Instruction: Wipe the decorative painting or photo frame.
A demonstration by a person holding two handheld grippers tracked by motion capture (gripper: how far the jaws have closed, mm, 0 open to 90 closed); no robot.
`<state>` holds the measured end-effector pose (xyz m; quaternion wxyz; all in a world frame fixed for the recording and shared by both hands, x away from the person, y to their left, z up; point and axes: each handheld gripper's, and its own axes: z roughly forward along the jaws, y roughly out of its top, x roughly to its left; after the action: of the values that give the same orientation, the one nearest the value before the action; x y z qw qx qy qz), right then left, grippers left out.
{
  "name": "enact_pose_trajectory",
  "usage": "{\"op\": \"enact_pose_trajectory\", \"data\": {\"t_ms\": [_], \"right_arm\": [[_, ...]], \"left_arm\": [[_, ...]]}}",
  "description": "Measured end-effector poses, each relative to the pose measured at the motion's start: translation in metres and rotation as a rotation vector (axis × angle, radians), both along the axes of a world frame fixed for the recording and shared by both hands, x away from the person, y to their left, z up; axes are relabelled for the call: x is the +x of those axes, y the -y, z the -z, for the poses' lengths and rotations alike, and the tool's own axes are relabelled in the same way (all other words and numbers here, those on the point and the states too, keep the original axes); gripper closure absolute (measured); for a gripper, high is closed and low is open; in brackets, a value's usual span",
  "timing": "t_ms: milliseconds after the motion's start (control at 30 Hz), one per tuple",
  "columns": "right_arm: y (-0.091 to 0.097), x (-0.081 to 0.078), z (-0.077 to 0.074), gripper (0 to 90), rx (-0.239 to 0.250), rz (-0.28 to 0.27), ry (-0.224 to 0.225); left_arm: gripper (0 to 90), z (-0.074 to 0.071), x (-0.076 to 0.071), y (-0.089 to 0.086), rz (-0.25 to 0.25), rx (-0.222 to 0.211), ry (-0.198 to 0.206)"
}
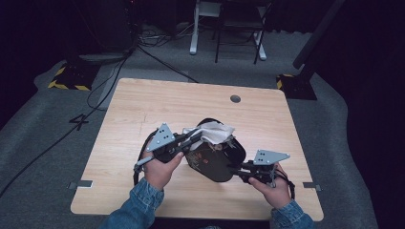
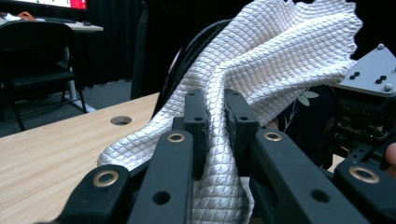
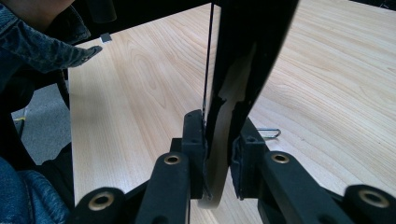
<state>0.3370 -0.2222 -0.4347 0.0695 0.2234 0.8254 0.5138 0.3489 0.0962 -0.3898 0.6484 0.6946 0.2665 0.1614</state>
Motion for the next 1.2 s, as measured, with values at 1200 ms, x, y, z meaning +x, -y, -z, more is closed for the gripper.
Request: {"op": "enact_pose_trajectory", "data": {"t_ms": [1200], "right_arm": [[-0.001, 0.000, 0.000, 78.8, -0.002, 0.002, -0.003]], "left_arm": [[81.7, -0.001, 0.005, -0.008, -0.059, -0.013, -0.001]]}}
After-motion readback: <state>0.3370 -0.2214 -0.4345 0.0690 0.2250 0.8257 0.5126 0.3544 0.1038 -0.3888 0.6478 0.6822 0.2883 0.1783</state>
